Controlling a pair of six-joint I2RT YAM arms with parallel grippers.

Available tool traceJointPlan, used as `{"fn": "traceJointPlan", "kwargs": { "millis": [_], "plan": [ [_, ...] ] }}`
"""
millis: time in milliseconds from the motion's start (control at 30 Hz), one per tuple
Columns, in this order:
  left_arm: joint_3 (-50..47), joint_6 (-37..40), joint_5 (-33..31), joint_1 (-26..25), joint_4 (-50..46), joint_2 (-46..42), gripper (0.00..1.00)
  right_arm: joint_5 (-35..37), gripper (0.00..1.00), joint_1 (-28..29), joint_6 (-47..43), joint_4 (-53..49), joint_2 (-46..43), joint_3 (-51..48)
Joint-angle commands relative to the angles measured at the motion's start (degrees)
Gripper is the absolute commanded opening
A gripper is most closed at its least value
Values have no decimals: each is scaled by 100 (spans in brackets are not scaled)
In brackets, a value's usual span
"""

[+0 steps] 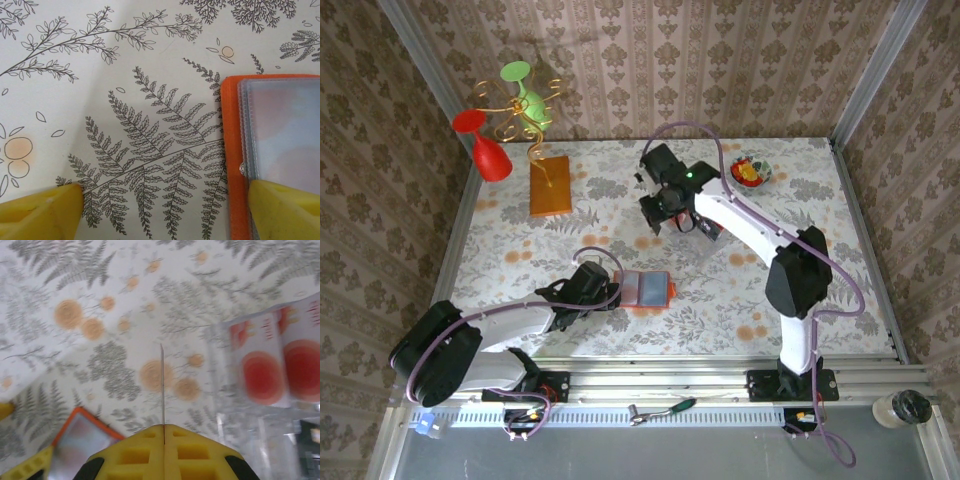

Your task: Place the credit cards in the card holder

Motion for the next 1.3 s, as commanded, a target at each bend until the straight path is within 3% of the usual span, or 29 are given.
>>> {"fn": "traceJointPlan", "kwargs": {
  "millis": [0, 467, 667, 933, 1267],
  "plan": [
    [-58, -120, 158, -53, -38, -55, 87, -445, 0, 241, 372, 339, -332, -553],
    [-76, -138, 127, -56, -122, -196, 87, -647, 0, 885, 1043, 1206, -513, -2056],
    [-41, -113, 104, -52, -215, -272, 88, -675, 0, 950, 1138, 1383, -476, -2303],
    [38, -23, 63, -41, -386, -439, 99, -661, 0, 982, 1149, 1446, -295, -2392],
    [3, 38, 166, -48, -230, -205, 99, -666, 0, 976, 1166, 1473, -238, -2435]
  ]
}}
